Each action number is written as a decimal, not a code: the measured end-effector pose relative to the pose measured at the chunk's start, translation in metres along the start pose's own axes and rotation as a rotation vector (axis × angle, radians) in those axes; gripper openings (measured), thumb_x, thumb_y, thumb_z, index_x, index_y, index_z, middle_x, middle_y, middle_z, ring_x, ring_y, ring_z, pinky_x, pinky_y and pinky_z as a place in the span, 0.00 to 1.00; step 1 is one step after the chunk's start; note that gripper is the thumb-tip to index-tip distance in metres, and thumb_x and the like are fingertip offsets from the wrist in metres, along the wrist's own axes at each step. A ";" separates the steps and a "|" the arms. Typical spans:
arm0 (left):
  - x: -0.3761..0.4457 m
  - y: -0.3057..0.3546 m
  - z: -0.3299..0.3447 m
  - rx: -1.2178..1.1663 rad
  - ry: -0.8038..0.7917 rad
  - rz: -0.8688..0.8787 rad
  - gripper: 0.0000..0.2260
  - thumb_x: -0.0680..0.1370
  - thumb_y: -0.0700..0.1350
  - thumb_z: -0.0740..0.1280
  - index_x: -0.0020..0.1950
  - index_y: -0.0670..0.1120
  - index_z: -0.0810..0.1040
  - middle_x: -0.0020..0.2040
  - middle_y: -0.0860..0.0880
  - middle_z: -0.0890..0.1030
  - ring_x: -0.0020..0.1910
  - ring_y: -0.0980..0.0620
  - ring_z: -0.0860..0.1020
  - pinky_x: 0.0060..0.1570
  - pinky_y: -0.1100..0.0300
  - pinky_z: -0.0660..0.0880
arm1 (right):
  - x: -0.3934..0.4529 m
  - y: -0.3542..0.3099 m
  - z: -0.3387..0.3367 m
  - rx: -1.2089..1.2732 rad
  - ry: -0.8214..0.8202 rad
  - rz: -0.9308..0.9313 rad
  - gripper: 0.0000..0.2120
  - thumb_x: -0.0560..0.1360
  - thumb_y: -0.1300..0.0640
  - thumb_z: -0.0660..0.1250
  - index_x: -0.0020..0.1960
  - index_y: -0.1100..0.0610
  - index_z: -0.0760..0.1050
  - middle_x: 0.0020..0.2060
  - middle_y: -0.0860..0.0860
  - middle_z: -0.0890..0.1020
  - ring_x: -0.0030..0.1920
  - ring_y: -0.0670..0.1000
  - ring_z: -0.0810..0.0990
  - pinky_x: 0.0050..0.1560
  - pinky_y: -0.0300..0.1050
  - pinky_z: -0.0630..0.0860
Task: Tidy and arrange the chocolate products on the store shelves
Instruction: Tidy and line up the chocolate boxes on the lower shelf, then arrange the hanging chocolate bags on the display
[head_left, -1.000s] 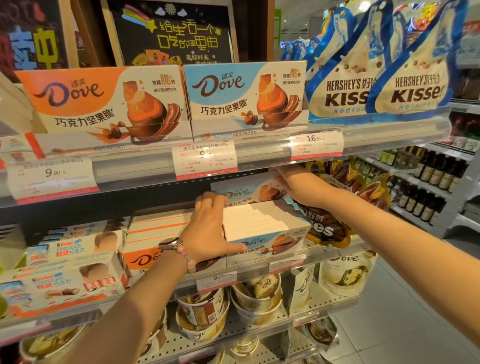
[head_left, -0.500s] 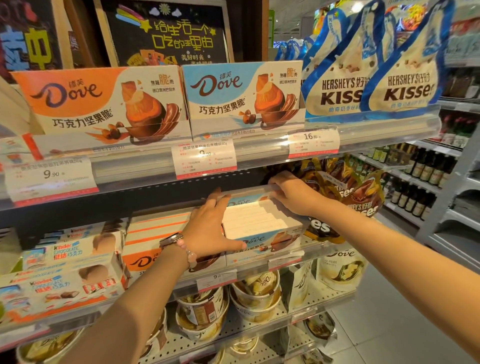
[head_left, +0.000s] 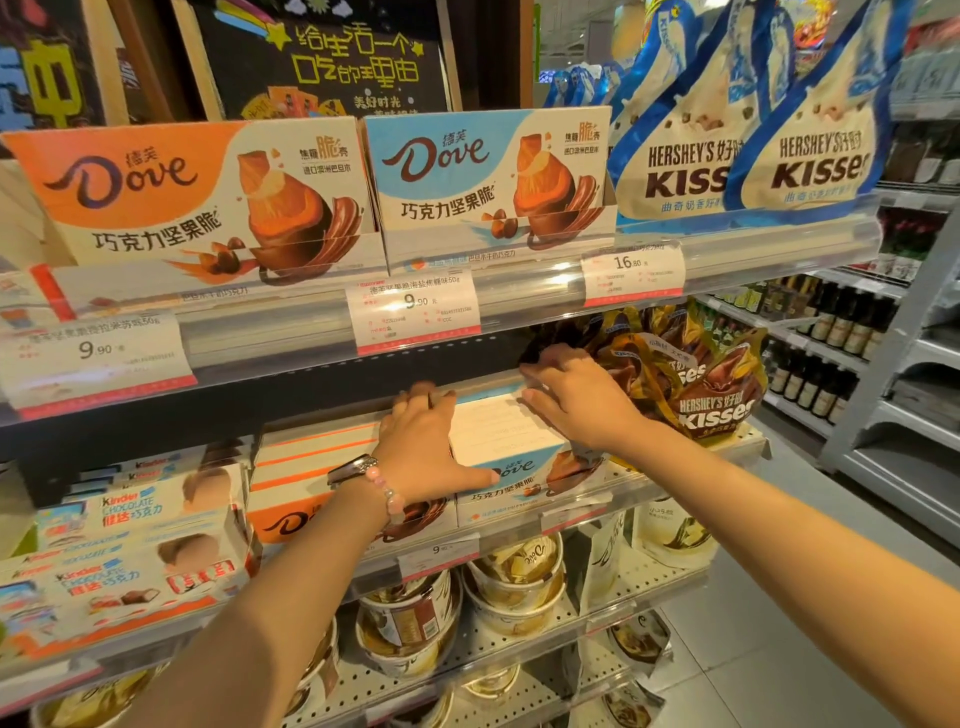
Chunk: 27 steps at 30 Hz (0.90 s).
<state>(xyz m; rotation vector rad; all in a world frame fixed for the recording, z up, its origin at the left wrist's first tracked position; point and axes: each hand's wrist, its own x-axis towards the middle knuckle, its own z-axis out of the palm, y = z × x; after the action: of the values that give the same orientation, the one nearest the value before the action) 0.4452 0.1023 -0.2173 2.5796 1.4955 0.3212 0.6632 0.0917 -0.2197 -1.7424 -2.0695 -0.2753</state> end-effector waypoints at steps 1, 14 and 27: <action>0.000 0.000 0.000 0.016 -0.002 0.000 0.45 0.64 0.66 0.71 0.73 0.50 0.56 0.71 0.45 0.58 0.70 0.43 0.58 0.68 0.48 0.63 | 0.000 0.000 0.001 -0.001 -0.006 -0.008 0.20 0.79 0.47 0.58 0.67 0.55 0.73 0.63 0.56 0.73 0.62 0.58 0.71 0.59 0.50 0.70; 0.005 0.004 -0.002 0.114 -0.028 -0.019 0.43 0.67 0.75 0.57 0.72 0.47 0.61 0.67 0.46 0.67 0.65 0.45 0.66 0.60 0.52 0.67 | 0.006 0.008 0.007 0.034 -0.211 0.009 0.24 0.81 0.44 0.52 0.72 0.53 0.66 0.73 0.54 0.65 0.71 0.56 0.64 0.70 0.50 0.62; 0.005 0.010 -0.004 0.038 -0.009 -0.096 0.32 0.69 0.71 0.61 0.66 0.53 0.70 0.63 0.50 0.73 0.63 0.47 0.67 0.59 0.49 0.69 | 0.011 0.009 0.021 0.069 0.086 -0.005 0.15 0.79 0.54 0.55 0.51 0.55 0.80 0.48 0.54 0.82 0.43 0.57 0.80 0.42 0.50 0.77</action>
<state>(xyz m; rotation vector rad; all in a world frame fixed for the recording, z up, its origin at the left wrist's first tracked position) 0.4548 0.1016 -0.2107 2.5239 1.6308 0.2725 0.6661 0.1123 -0.2347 -1.6560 -1.9988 -0.2718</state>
